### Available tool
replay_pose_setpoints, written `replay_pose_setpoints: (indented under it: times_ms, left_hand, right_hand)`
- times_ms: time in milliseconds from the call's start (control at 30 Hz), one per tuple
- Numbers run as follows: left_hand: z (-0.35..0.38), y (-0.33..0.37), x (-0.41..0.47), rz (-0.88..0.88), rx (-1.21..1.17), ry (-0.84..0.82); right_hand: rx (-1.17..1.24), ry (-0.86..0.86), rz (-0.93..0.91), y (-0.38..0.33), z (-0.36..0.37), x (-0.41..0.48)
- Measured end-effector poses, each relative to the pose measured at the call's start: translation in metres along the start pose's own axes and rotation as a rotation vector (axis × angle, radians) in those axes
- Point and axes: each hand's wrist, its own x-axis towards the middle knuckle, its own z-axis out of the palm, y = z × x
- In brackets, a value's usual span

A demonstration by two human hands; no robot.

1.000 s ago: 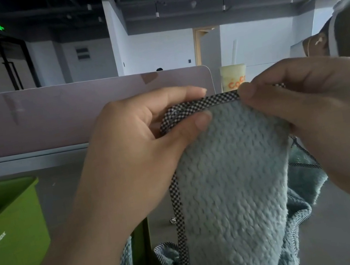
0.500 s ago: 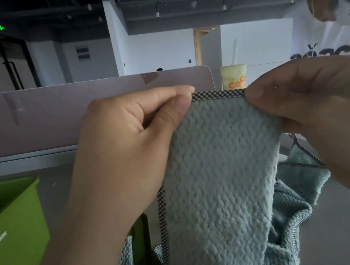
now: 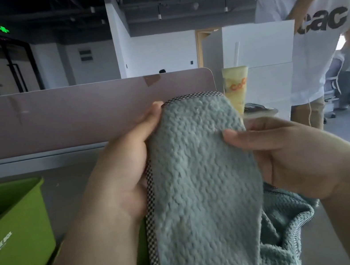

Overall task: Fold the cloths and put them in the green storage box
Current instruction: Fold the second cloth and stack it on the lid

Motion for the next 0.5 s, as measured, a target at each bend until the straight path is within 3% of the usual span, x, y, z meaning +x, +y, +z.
replay_pose_setpoints:
  times_ms: [133, 200, 367, 500]
  left_hand:
    - [-0.005, -0.005, -0.004, -0.337, -0.108, -0.213]
    - [-0.008, -0.012, -0.002, -0.408, -0.157, -0.322]
    - [-0.004, -0.018, 0.003, -0.336, 0.062, -0.437]
    - [0.0, -0.021, 0.005, -0.242, 0.14, -0.265]
  right_hand:
    - [0.11, 0.161, -0.027, -0.003, 0.002, 0.004]
    - [0.205, 0.255, -0.023, -0.006, 0.001, 0.003]
    - [0.292, 0.329, -0.007, -0.005, -0.01, 0.008]
    - [0.17, 0.223, -0.019, -0.002, -0.013, 0.011]
